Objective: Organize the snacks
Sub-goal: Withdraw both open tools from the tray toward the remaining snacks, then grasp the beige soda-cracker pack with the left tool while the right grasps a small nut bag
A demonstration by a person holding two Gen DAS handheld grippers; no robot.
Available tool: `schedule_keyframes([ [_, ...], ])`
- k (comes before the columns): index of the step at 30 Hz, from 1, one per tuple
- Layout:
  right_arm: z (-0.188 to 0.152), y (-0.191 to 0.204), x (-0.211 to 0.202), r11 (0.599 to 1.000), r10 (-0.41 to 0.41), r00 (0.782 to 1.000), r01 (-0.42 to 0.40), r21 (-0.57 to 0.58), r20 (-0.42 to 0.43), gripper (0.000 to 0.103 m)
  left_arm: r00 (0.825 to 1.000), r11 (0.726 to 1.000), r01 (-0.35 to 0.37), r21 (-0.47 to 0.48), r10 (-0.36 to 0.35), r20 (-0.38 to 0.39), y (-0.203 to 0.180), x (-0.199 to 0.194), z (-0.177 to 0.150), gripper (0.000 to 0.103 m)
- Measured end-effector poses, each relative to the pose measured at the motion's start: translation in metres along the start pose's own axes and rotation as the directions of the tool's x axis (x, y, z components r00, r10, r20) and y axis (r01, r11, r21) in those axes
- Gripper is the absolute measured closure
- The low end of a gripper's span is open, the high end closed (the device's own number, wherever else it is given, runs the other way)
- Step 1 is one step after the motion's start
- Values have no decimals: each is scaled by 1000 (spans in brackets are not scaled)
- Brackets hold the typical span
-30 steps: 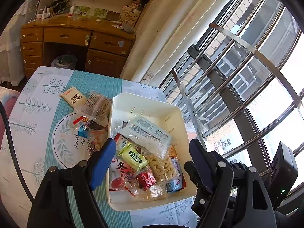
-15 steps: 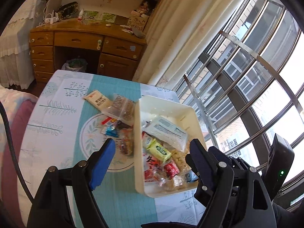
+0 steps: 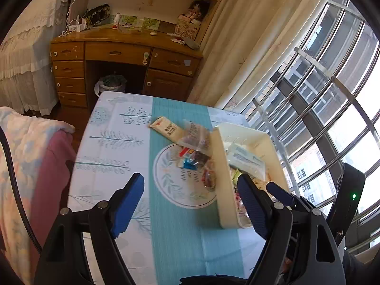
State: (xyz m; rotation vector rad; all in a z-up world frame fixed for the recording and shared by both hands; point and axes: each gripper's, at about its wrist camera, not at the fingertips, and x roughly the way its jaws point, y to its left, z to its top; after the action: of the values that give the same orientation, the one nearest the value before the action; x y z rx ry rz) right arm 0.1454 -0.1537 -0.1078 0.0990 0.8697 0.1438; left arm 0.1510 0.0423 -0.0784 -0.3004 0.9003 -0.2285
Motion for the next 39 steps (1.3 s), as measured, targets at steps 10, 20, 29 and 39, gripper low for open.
schedule_keyframes([
  [10,-15,25,19,980,-37,998,47,195,-54,33,996,996,1,89,7,-90,60,-7,16,19],
  [20,-11,22,38,951,-75,989,108,291,-125,33,986,994,-12,113,31,-166,79,27,64,14],
  [29,4,13,64,962,-145,980,172,213,-137,33,970,991,-82,105,104,-221,69,92,122,14],
  [39,7,11,99,965,-259,953,260,-12,-155,34,916,985,-168,26,166,-366,58,193,166,14],
])
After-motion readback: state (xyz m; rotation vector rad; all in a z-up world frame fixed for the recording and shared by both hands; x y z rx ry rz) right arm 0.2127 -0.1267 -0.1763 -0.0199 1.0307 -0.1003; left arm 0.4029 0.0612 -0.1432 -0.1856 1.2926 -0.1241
